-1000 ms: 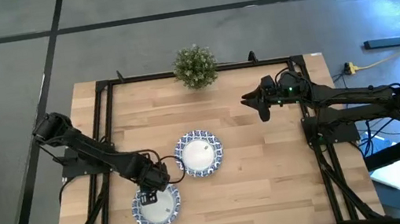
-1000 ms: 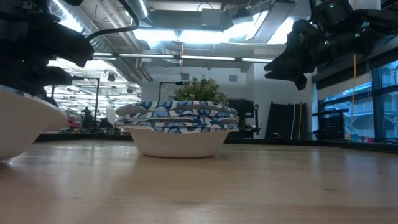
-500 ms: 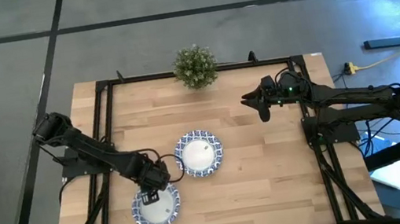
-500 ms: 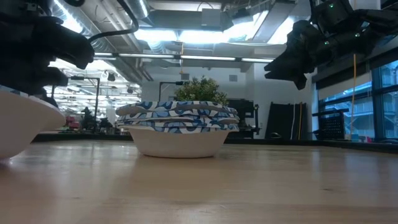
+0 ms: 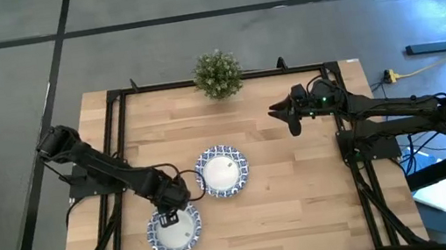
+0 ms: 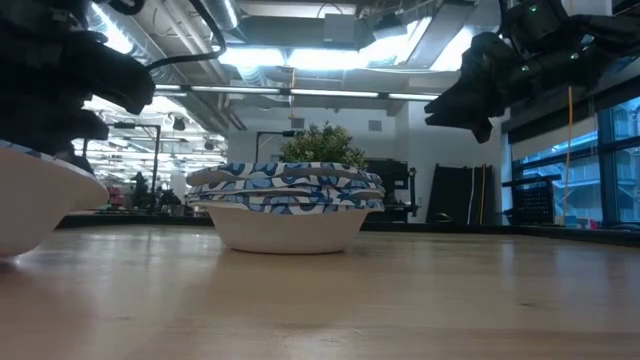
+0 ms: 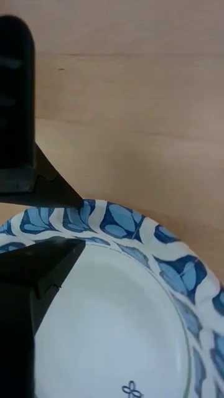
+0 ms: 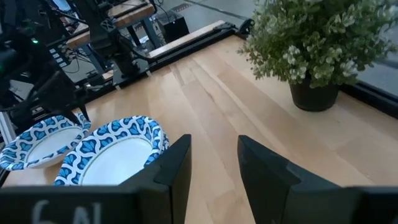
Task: Nest bowls inside each other
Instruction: Stack the white bowl on the stacked white bowls
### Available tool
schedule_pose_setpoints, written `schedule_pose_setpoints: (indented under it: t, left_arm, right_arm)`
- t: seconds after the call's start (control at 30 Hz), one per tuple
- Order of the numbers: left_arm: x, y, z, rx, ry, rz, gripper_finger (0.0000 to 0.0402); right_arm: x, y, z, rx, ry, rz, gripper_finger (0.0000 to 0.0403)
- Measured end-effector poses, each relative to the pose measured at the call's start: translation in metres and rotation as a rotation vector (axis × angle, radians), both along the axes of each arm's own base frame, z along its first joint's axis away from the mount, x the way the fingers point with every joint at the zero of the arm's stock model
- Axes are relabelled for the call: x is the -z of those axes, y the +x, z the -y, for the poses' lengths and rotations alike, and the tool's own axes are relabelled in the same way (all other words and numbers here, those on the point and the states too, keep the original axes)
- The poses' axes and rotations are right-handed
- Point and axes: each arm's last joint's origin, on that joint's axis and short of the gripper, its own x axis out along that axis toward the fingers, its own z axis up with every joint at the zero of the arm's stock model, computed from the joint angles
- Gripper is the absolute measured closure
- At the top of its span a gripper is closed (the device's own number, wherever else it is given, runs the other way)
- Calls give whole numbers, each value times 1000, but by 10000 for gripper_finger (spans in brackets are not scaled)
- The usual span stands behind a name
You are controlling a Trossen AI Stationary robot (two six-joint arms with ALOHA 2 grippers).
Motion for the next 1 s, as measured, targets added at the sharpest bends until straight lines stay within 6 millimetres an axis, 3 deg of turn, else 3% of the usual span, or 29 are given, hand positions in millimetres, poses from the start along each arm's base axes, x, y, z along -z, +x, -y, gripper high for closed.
schedule_pose_setpoints:
  t: [0.33,0.57,1.0]
  left_arm:
    - [0,4,-13,14,17,-9,317]
    - [0,12,-27,18,26,28,317]
    - [0,17,-42,38,36,43,317]
  right_arm:
    - [-2,-1,5,78,-143,-25,271]
    - [-2,-13,28,192,-179,-44,271]
    - [-6,-28,48,183,-189,-1,271]
